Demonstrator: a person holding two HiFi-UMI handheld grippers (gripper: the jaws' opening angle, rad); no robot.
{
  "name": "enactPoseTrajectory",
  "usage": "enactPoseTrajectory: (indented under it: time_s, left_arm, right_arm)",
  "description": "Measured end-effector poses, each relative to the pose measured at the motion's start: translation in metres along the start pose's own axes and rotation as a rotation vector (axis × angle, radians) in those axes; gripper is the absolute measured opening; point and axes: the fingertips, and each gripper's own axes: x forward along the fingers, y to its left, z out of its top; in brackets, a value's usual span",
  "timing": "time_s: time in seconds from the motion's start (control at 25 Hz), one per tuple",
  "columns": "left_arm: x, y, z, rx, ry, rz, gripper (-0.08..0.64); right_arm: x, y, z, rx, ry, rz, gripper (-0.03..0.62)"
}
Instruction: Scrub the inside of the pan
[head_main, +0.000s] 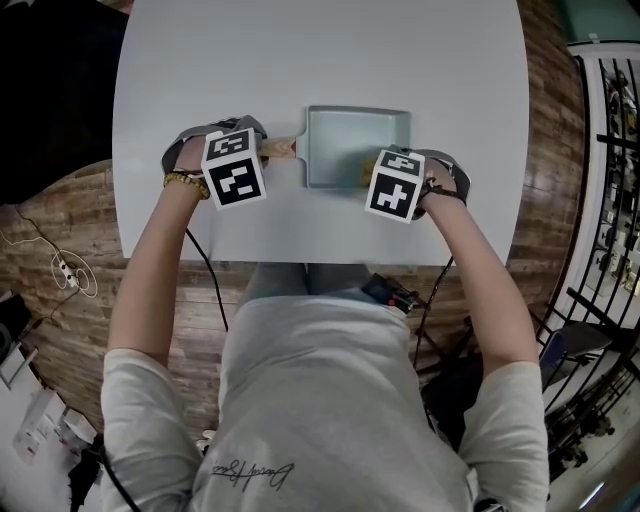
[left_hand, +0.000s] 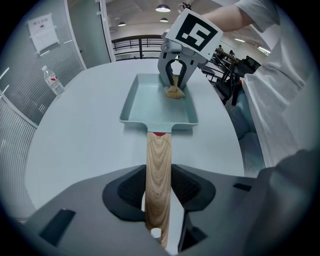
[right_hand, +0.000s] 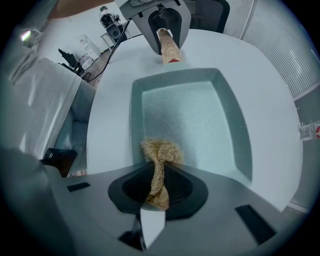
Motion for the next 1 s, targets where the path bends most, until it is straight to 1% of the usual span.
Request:
enactPoseTrajectory:
  time_s: [0.28, 0.48, 0.6, 0.76, 0.88, 1.0]
  left_arm:
    - [0.002, -0.002, -0.002, 0.049, 0.000, -0.011, 0.158]
    - [0.002, -0.002, -0.003, 0.084, 0.010, -0.016, 0.166]
    - [-0.001, -0.003, -0.004, 0.087, 0.014, -0.027, 0.183]
    - [-0.006, -0.003, -0.001, 0.097, 0.003, -0.031, 0.186]
    - [-0.015, -0.004, 0.003, 0.103, -0.018, -0.015, 0.185]
    - [-0.027, -0.003, 0.010, 0.078, -0.053, 0.006, 0.183]
  right_arm:
    - [0.002, 0.002, 0.003, 0.012, -0.009, -0.003, 0.071]
    - [0.000, 0.001, 0.005, 0.035, -0.034, 0.013, 0.071]
    - [-0.001, 0.001, 0.007, 0.047, -0.046, 0.015, 0.071]
    - [0.000, 0.000, 0.007, 0.058, -0.052, 0.017, 0.071]
    - [-0.003, -0.001, 0.010, 0.073, -0.072, 0.006, 0.071]
    - [-0.009, -0.004, 0.010, 0.101, -0.101, -0.013, 0.071]
